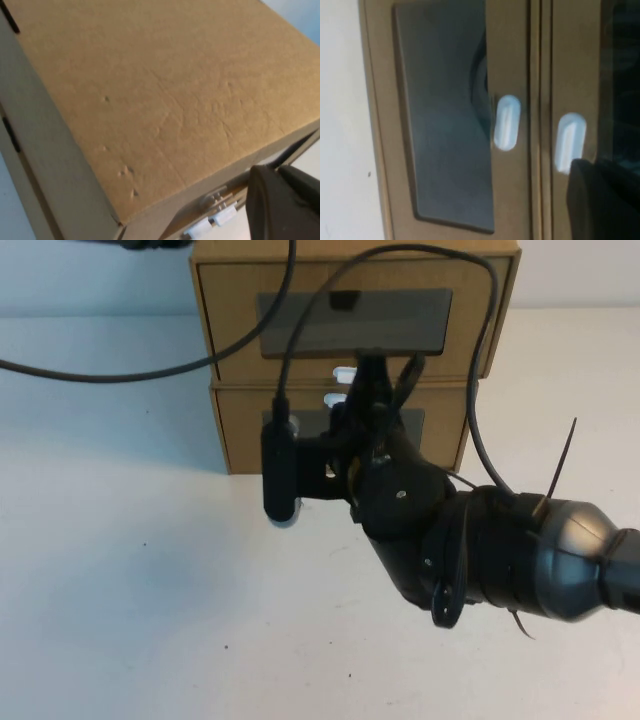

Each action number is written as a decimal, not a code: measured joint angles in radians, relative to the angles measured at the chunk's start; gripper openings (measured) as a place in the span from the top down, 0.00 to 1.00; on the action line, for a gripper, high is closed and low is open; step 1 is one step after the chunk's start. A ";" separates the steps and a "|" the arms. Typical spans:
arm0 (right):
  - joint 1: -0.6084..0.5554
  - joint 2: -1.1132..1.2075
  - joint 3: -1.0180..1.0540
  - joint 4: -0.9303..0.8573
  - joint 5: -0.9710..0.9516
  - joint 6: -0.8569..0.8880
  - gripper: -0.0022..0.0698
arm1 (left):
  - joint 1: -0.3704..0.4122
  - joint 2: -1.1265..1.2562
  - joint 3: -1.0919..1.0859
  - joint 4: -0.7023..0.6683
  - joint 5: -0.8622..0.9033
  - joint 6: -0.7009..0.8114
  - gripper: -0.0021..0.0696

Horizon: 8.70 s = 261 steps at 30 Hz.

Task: Open the shoe box
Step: 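Pull the top drawer of the cardboard box fully open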

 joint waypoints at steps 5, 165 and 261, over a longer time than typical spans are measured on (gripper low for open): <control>-0.040 0.027 -0.035 0.000 -0.009 0.065 0.94 | 0.000 0.013 0.000 0.000 0.017 0.004 0.98; 0.251 -0.161 0.290 0.222 0.098 0.297 0.82 | -0.019 0.455 -0.468 -0.207 0.154 0.030 0.98; 0.267 -0.965 0.356 0.620 -0.075 -0.022 0.99 | -0.001 -1.237 1.022 0.430 -0.240 -0.135 0.98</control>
